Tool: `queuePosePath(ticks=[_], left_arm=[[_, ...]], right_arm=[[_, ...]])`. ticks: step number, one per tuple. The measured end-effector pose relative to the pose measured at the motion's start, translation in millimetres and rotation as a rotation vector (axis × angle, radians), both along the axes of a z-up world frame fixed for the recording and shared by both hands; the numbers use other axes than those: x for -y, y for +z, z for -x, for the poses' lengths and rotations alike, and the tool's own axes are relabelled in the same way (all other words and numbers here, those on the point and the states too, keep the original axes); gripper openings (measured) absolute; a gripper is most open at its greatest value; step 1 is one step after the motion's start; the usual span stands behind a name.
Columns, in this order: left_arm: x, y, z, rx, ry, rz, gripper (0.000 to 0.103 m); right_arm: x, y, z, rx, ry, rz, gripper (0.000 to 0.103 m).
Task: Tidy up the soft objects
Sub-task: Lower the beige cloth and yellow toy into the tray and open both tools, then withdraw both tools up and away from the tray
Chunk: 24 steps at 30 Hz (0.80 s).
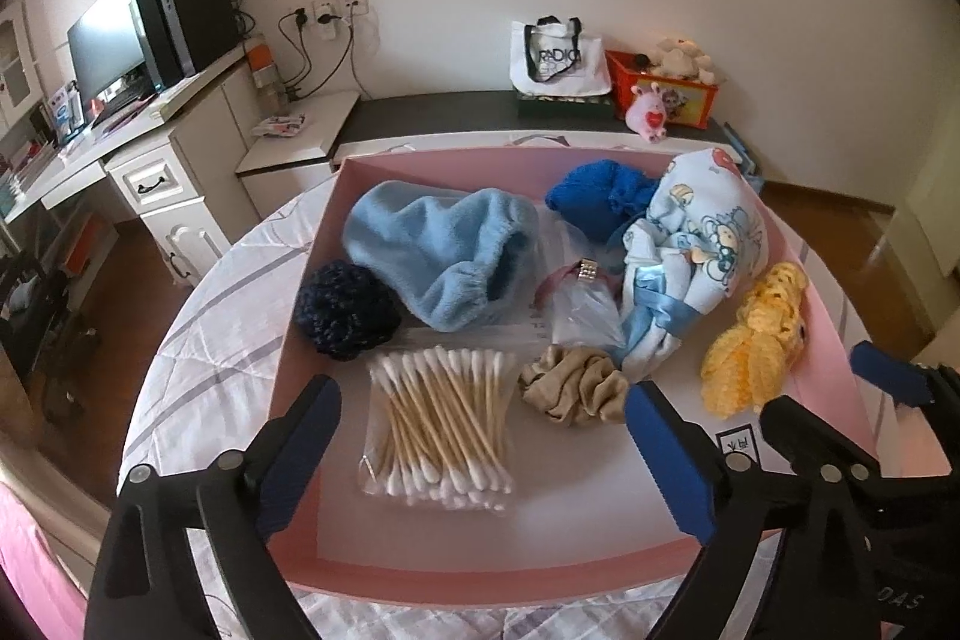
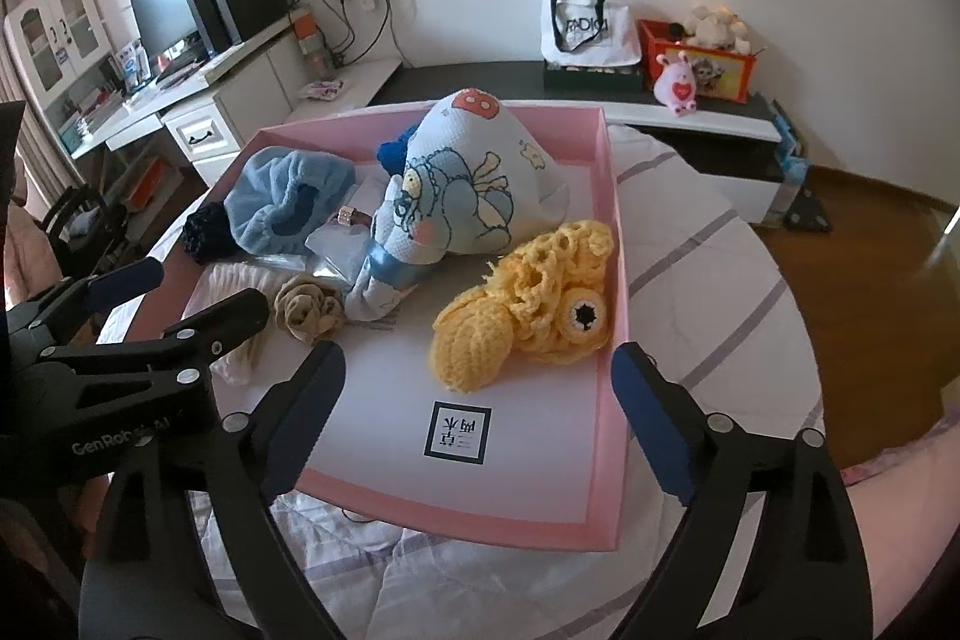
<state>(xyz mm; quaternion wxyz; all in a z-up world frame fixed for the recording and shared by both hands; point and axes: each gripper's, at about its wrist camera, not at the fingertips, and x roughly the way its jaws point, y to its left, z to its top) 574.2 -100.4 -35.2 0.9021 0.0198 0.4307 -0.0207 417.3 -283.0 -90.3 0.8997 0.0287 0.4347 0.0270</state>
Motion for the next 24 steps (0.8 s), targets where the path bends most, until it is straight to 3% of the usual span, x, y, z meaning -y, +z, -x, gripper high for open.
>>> queuePosePath(ticks=[15, 24], left_arm=[[-2.8, 11.0, 15.5, 0.013, -0.012, -0.001, 0.097], [-10.7, 22.2, 48.0, 0.043, -0.002, 0.011, 0.098]], right_arm=[[3.1, 8.6, 9.9, 0.017, -0.049, 0.011, 0.099], [-3.5, 21.3, 31.6, 0.047, -0.063, 0.021, 0.102]])
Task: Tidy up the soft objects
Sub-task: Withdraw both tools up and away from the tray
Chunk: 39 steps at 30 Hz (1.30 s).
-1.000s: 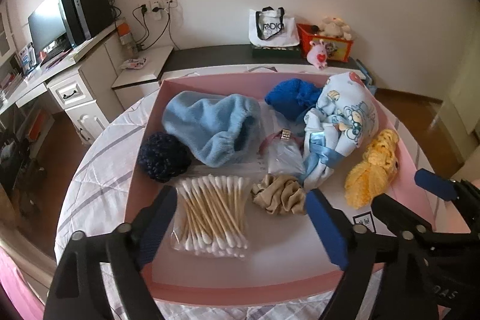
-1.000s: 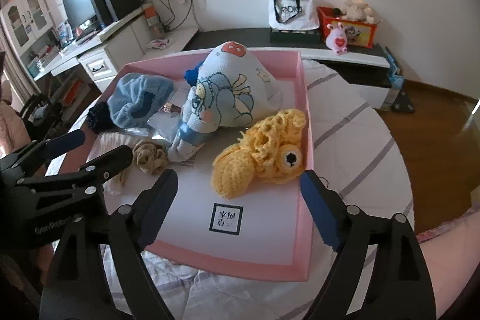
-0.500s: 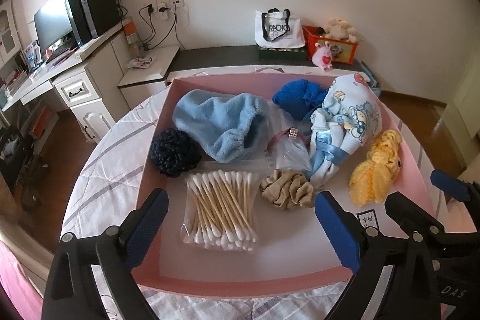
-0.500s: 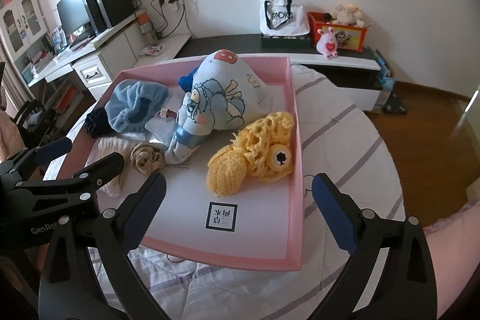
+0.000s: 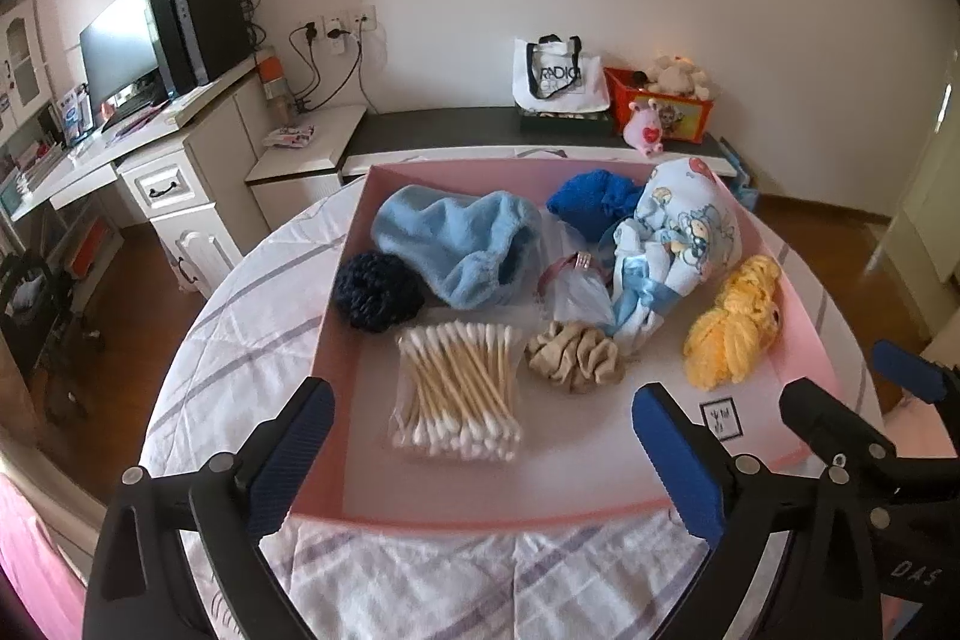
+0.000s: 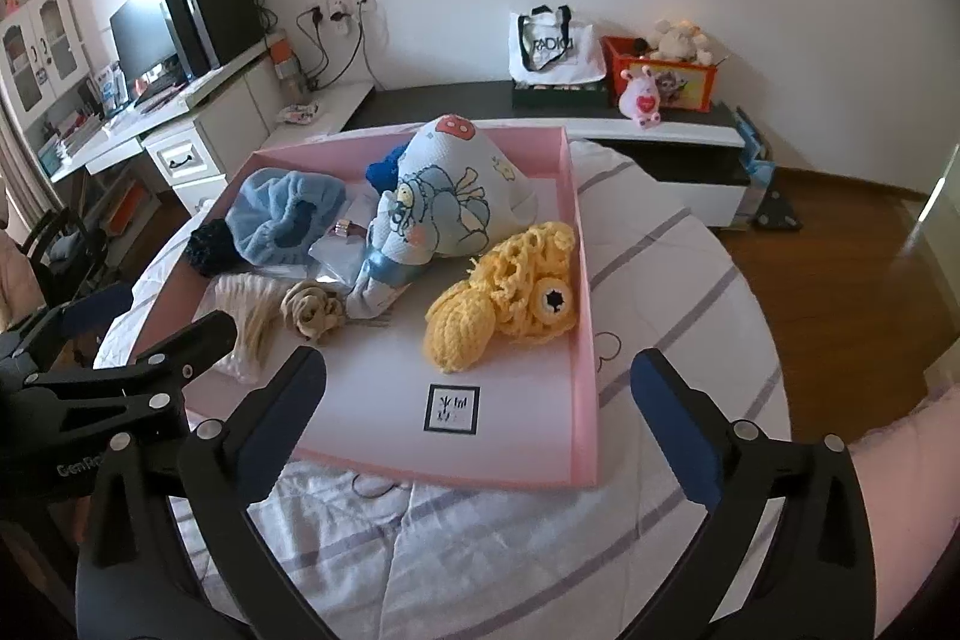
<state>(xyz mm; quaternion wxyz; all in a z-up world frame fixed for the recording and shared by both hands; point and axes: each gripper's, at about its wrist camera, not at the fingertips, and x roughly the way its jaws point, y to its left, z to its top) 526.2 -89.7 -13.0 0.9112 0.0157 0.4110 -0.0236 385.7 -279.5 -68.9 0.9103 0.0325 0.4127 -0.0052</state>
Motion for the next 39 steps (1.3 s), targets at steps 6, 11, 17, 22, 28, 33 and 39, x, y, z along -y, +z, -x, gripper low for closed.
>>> queuePosePath(ticks=[6, 11, 17, 22, 28, 33, 39], left_arm=[[-9.3, 10.5, 31.0, 0.013, 0.011, 0.010, 0.099], [-16.6, 23.7, 63.5, 0.042, 0.019, 0.008, 0.099], [-22.3, 43.8, 105.0, 0.093, 0.025, 0.006, 0.101], [-27.7, 63.6, 143.1, 0.152, 0.033, 0.008, 0.102], [-32.3, 87.4, 195.4, 0.233, 0.039, 0.021, 0.103], [-36.6, 110.6, 248.0, 0.320, 0.040, 0.035, 0.103], [-40.0, 131.6, 312.4, 0.427, 0.052, 0.026, 0.103]], right_arm=[[-13.7, 12.6, 23.3, 0.027, 0.008, 0.019, 0.102], [-20.2, 21.7, 44.3, 0.048, 0.003, 0.026, 0.102], [-28.6, 40.6, 78.9, 0.105, -0.007, 0.042, 0.102], [-36.4, 61.1, 109.9, 0.171, -0.017, 0.066, 0.103], [-47.8, 86.5, 147.8, 0.248, -0.021, 0.080, 0.103], [-57.4, 111.4, 183.0, 0.336, -0.026, 0.098, 0.103], [-69.4, 142.5, 231.6, 0.459, -0.026, 0.112, 0.103]])
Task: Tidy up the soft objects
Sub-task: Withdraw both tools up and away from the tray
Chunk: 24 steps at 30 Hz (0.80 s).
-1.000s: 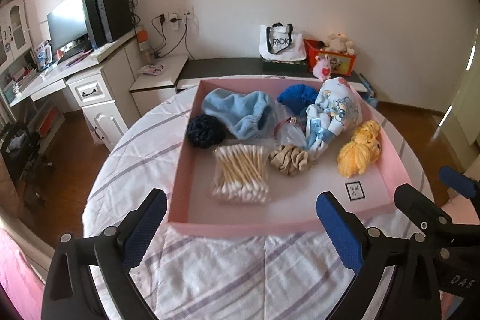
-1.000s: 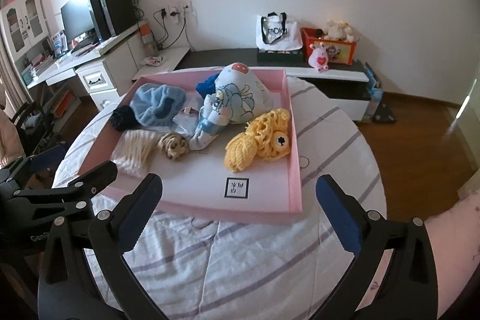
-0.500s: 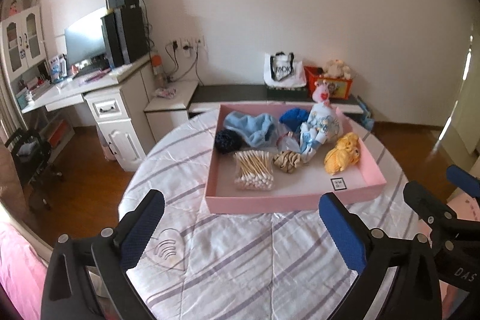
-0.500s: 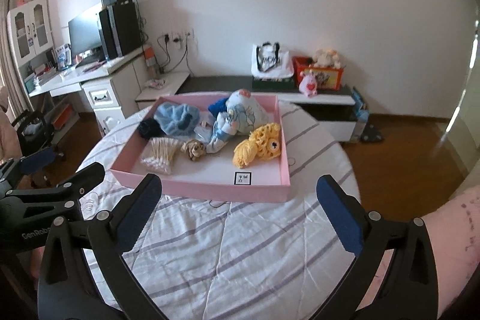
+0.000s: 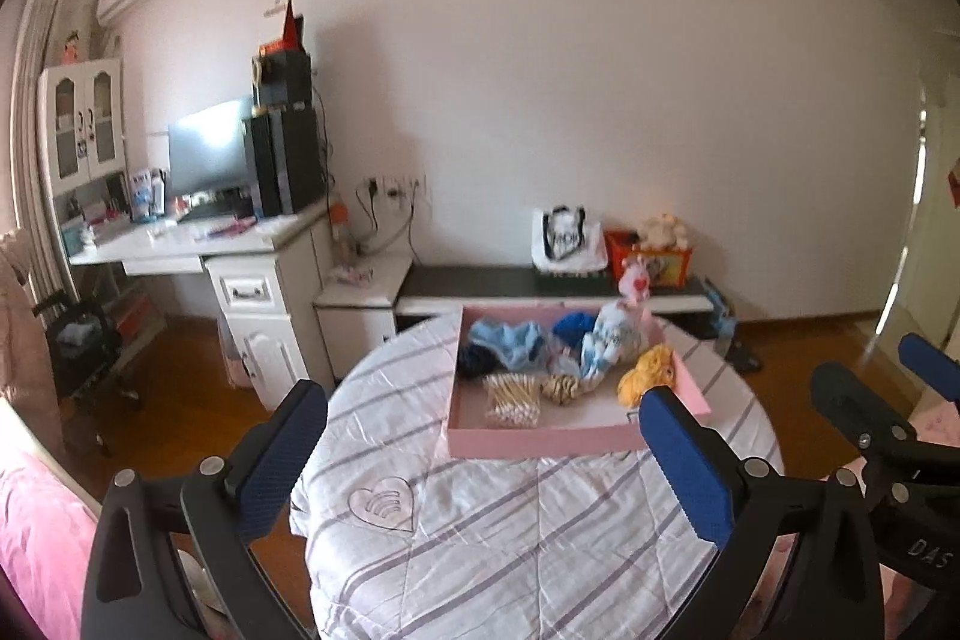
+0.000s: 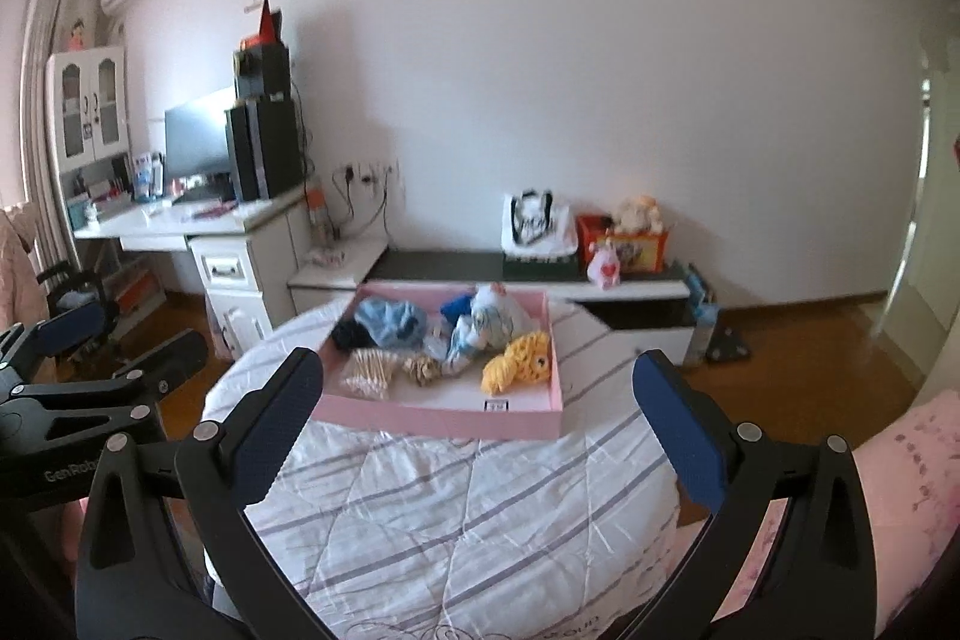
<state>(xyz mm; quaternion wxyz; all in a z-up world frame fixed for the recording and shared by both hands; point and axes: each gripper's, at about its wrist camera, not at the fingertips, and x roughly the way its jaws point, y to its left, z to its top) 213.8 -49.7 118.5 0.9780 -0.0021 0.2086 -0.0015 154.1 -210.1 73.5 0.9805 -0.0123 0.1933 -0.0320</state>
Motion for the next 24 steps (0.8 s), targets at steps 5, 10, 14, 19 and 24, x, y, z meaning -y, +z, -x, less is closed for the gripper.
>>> queuePosePath(ticks=[5, 10, 14, 19, 24], left_arm=[[0.6, 10.2, 47.2, 0.075, 0.003, -0.007, 0.103], [3.1, 14.0, 86.7, 0.141, 0.025, -0.017, 0.103], [3.3, 14.1, 111.9, 0.178, 0.018, -0.005, 0.103], [1.3, 12.9, 135.8, 0.220, 0.015, 0.003, 0.103], [-1.2, 9.3, 157.9, 0.261, 0.018, 0.001, 0.103]], right_arm=[[-8.1, 16.1, 33.0, 0.076, 0.011, 0.007, 0.103], [-17.3, 26.8, 57.3, 0.134, 0.012, 0.028, 0.103], [-24.4, 33.6, 77.8, 0.179, 0.019, 0.043, 0.103], [-31.5, 40.8, 102.4, 0.231, 0.015, 0.061, 0.103], [-36.8, 45.3, 120.7, 0.265, 0.009, 0.069, 0.103]])
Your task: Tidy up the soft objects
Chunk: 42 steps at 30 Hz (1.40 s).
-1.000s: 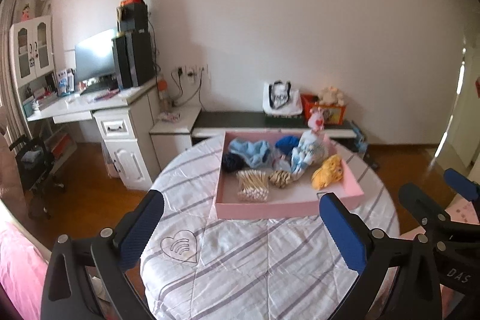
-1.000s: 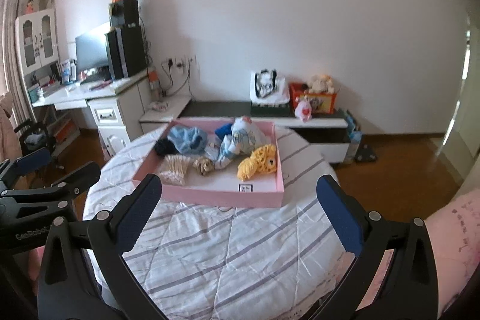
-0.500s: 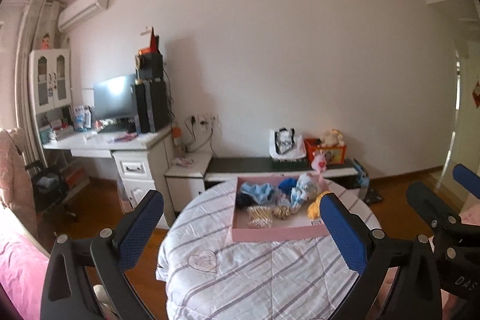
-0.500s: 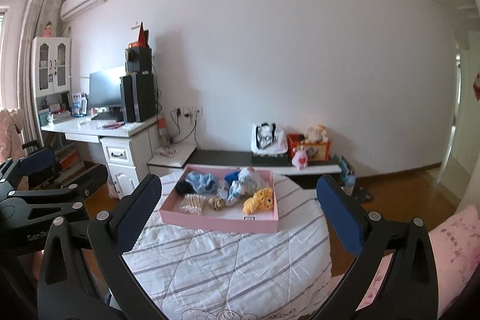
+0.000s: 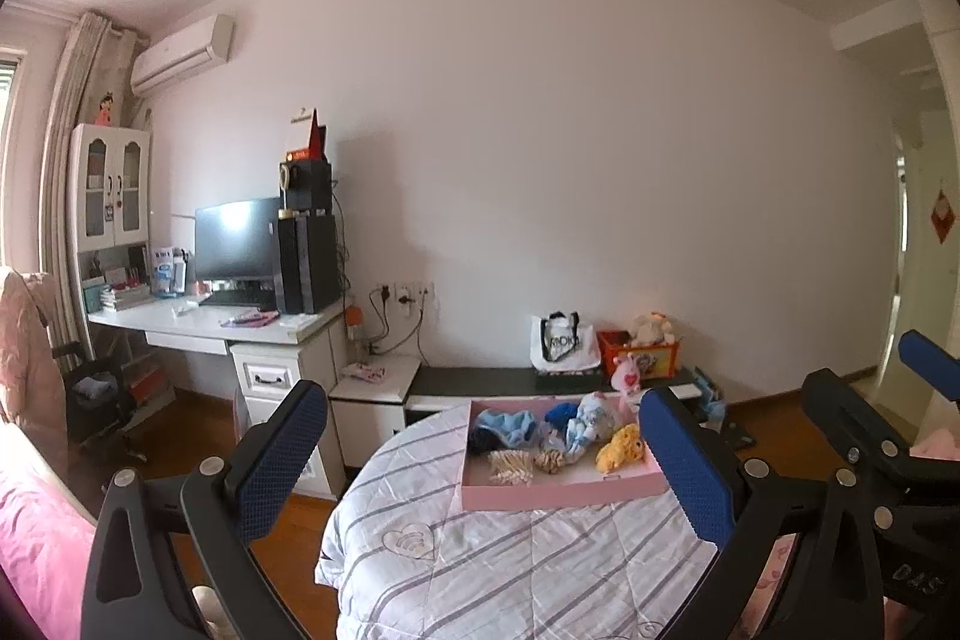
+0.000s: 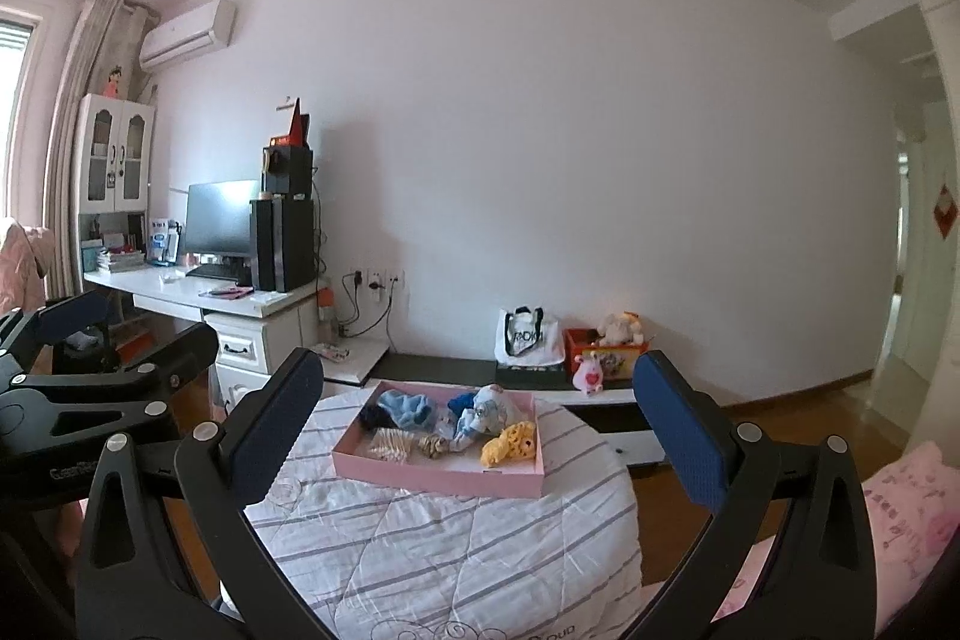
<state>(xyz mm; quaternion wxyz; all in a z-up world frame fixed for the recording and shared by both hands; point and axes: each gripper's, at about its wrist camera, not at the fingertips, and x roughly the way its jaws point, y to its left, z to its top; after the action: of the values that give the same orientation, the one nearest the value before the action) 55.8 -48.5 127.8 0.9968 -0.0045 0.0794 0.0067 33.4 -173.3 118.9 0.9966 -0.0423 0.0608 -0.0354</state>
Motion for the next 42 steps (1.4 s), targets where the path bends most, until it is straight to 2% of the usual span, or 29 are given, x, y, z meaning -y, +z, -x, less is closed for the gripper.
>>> queuePosePath(ticks=[13, 42], left_arm=[[2.1, -7.3, 22.5, 0.008, 0.006, 0.004, 0.103], [2.4, -15.9, 20.4, 0.024, 0.034, 0.008, 0.103]], right_arm=[[2.8, -2.5, 12.5, 0.007, -0.025, -0.014, 0.103], [4.5, -9.9, 13.2, -0.001, -0.023, -0.023, 0.103]])
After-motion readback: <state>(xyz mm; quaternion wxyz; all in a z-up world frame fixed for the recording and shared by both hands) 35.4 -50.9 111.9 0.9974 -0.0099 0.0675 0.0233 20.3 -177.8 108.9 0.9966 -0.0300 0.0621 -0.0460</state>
